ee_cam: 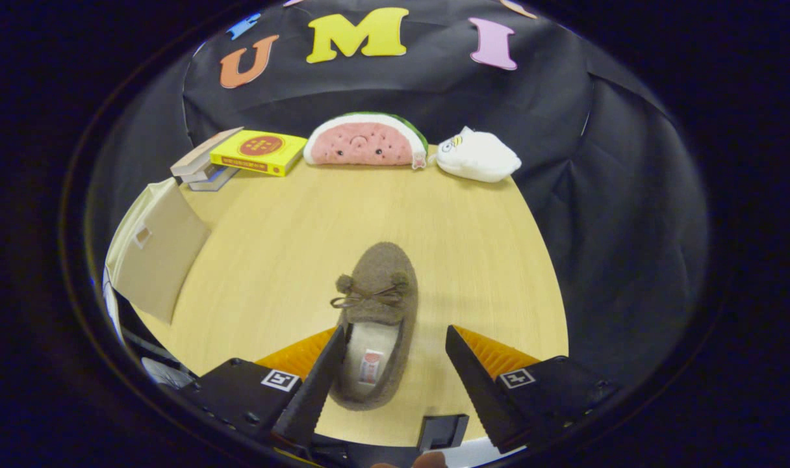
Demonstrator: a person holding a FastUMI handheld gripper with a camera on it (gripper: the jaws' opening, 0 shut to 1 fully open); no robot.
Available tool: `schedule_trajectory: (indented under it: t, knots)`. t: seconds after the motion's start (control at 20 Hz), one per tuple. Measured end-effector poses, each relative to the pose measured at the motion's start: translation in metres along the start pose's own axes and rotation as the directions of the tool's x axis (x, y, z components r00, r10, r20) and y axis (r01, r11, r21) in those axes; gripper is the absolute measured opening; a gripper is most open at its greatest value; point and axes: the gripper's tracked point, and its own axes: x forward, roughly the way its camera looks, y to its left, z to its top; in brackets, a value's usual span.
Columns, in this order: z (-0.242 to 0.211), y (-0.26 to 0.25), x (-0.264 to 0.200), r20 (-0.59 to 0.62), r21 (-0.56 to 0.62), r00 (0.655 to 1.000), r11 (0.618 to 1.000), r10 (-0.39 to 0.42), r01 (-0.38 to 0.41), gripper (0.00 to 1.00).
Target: Open the storage box then place both shoes into the box .Put the left shoe in first, then the right shoe, with the right side of both shoes facing outward in a uniform manner.
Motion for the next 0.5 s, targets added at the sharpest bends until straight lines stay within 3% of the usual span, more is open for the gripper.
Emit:
schedule_trajectory:
  t: [0.15, 0.3, 0.5]
  knots:
    - [-0.011, -0.001, 0.022, -0.090, 0.043, 0.995, 0.999, 0.037, -0.034, 0.96]
    - [-0.011, -0.004, 0.040, -0.132, 0.080, 0.990, 0.996, 0.048, -0.037, 0.84]
    - [-0.011, -0.005, 0.055, -0.152, 0.124, 0.986, 0.991, 0.063, -0.044, 0.55]
